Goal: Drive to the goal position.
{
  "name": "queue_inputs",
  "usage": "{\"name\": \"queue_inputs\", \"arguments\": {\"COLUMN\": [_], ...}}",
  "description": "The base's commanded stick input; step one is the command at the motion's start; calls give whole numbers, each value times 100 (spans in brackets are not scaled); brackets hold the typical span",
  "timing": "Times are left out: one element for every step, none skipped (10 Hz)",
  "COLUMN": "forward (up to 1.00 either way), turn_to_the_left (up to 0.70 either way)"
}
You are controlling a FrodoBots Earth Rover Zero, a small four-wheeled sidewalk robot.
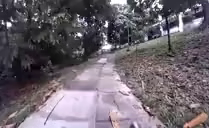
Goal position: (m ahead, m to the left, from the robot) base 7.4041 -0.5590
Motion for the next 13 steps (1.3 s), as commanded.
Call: {"name": "queue_inputs", "arguments": {"forward": [70, 70, 70, 70, 70, 70, 70, 70, 70, 70, 70, 70, 70], "turn_to_the_left": [-13, -12, 1, 1, 1, 1, 1, 1, 1, 1, 1, 1, 1]}}
